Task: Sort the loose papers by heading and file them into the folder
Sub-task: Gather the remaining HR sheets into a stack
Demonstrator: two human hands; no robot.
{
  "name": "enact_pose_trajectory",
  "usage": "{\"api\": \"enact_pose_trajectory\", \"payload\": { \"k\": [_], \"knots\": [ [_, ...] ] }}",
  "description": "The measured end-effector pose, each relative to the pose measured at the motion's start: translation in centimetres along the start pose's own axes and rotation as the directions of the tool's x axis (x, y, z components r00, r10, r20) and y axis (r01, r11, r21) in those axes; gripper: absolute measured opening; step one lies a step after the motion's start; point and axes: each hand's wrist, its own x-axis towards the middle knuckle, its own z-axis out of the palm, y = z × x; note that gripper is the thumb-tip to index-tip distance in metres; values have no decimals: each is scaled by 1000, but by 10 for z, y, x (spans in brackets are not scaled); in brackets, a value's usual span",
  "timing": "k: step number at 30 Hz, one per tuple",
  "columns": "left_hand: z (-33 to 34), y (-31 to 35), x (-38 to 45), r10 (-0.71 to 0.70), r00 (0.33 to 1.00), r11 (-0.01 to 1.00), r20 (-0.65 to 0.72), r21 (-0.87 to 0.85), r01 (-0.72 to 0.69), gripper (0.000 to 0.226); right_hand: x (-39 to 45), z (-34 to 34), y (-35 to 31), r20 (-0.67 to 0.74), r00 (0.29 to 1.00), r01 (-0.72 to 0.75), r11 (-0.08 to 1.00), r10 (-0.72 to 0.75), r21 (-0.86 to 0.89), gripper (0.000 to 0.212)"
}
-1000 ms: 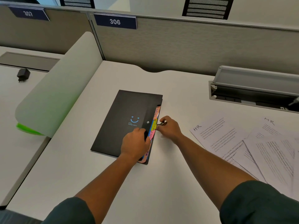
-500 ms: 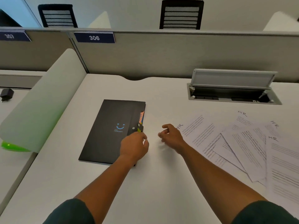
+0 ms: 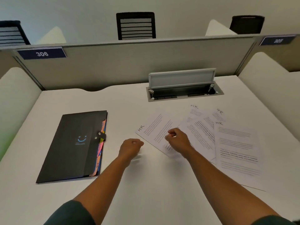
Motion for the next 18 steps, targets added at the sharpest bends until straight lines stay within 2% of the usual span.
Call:
{"api": "enact_pose_trajectory", "payload": {
  "k": [3,8,15,18],
  "knots": [
    [27,10,-14,-84,993,988,78,-126,93,9,-5,-28,20,-44,999,2,998,-5,-64,29],
    [69,22,-27,-70,989,993,129,-82,81,5,-6,-69,53,-93,996,-31,983,14,-183,32],
    [129,38,-31,12,978,1000,206,16,-16,3,-5,-120,93,-178,978,-157,943,107,-294,43],
    [158,46,-34,4,969,998,246,54,-18,31,-4,-140,111,-254,958,-220,909,134,-353,49]
  ]
}}
